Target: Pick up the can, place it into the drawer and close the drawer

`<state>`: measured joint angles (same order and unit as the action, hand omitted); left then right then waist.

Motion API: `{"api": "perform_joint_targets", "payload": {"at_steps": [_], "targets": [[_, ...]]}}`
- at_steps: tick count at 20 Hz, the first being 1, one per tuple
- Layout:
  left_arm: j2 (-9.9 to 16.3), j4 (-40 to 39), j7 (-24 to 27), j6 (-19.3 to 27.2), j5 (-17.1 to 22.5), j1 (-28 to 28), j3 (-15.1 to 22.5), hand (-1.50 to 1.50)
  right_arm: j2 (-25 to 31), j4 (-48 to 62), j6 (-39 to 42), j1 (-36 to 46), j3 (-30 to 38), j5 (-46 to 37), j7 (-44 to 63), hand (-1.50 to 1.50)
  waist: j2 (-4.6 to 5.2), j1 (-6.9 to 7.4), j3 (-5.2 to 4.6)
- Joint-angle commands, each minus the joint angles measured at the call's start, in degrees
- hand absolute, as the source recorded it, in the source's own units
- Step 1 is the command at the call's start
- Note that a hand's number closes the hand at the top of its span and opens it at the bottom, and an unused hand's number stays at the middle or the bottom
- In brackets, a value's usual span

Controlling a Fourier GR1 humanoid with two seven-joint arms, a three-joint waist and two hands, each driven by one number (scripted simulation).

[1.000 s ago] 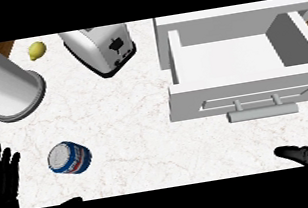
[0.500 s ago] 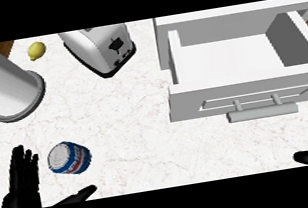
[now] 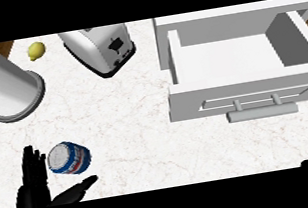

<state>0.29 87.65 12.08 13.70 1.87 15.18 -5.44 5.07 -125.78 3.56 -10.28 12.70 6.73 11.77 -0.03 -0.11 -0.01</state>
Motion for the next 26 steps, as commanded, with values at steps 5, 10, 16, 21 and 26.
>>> {"api": "perform_joint_targets", "payload": {"at_steps": [5, 10, 16, 21, 26], "targets": [[3.7, -10.6, 4.7, -4.7, 3.9, -4.1, -5.3, -1.5, 1.1, -1.8, 1.0, 1.2, 3.5, 2.6, 3.0, -1.5, 0.0, 0.01, 0.0], [2.6, -17.1, 6.7, -2.4, 4.4, -7.9, -5.8, -1.5, -1.5, -4.6, 1.9, -2.3, 1.2, -0.2, 2.3, -1.5, -0.01, -0.06, 0.0], [4.9, -25.2, 11.1, -4.1, 6.4, -11.7, -8.9, -1.5, 1.6, -4.5, 1.8, 2.8, 3.7, 1.9, 8.2, -1.5, 0.01, 0.04, 0.0], [6.5, -34.9, 18.2, -7.7, 7.8, -15.1, -10.6, -1.5, 1.0, 0.6, 4.8, 0.6, 7.3, 3.8, 0.2, -1.5, 0.01, -0.07, 0.01], [3.8, -40.1, 19.2, -4.2, 5.2, -22.3, -7.7, -1.5, -3.4, -0.2, 1.9, 1.1, -0.3, -5.5, 0.1, -1.5, 0.05, -0.07, 0.0]]}}
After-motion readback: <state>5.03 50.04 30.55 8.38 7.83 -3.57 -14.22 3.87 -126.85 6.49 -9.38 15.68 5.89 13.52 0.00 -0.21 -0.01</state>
